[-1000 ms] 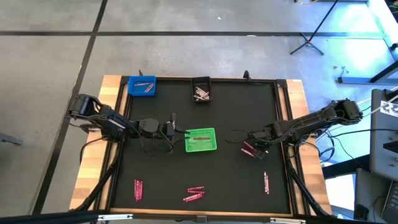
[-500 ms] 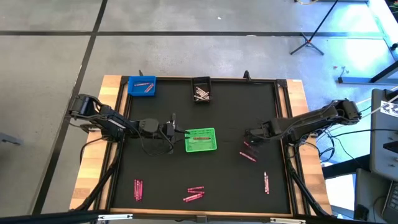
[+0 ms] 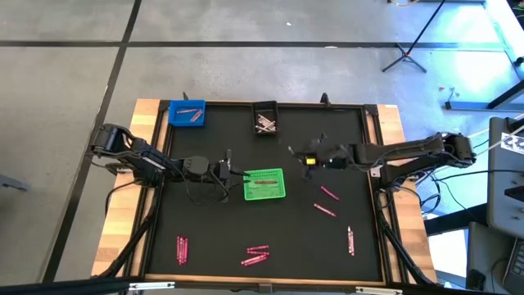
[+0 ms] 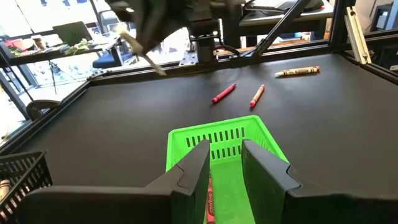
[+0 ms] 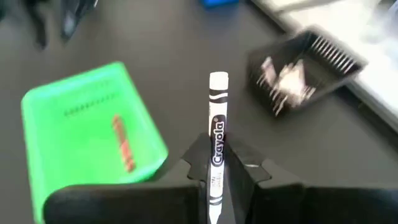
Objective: Sort crayons
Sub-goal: Put the white crayon into the black bin
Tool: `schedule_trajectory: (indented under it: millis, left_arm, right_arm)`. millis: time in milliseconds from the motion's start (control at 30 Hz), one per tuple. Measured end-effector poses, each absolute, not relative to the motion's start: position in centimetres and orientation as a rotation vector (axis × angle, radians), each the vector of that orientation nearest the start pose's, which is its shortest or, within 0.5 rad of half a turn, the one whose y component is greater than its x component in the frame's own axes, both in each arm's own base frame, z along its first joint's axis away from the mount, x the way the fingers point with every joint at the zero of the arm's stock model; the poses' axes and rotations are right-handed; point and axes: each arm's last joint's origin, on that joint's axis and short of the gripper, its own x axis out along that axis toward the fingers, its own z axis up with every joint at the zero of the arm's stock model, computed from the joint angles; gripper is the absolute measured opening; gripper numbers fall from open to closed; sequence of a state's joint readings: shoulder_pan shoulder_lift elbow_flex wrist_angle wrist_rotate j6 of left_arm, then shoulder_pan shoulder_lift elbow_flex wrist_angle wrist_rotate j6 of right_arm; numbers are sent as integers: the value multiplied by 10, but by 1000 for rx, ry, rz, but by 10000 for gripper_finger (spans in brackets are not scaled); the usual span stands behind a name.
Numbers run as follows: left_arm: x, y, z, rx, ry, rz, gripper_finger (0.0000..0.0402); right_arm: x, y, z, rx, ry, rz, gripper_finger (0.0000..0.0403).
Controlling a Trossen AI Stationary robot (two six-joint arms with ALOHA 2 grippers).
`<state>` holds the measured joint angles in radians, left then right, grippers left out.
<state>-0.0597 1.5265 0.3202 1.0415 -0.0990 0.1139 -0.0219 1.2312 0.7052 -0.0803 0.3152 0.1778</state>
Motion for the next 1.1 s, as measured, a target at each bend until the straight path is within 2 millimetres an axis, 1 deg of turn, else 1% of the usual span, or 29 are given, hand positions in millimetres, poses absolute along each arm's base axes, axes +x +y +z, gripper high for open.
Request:
schedule_trajectory:
  millis: [133, 267, 400, 533, 767, 967, 1100]
  left_arm:
    - [247, -12, 144, 126, 167, 30, 86]
    - [247, -12, 144, 122, 167, 30, 86]
    - [247, -12, 144, 122, 166, 30, 86]
    - [247, -12, 144, 121, 165, 30, 86]
    - [247, -12, 144, 121, 166, 26, 86]
    - [247, -12, 144, 121, 166, 26, 86]
    - [247, -12, 144, 121, 166, 26, 86]
  right_arm:
    - [260, -34, 233, 64, 466, -434, 30]
    - [272, -53, 230, 48, 381, -485, 30]
    - [286, -72, 218, 35, 324, -516, 30]
    - [300, -92, 204, 30, 229, -568, 30]
    - [307, -129, 172, 45, 165, -669, 31]
    - [309, -150, 154, 115, 139, -670, 30]
    - [320, -157, 147, 145, 148, -629, 30]
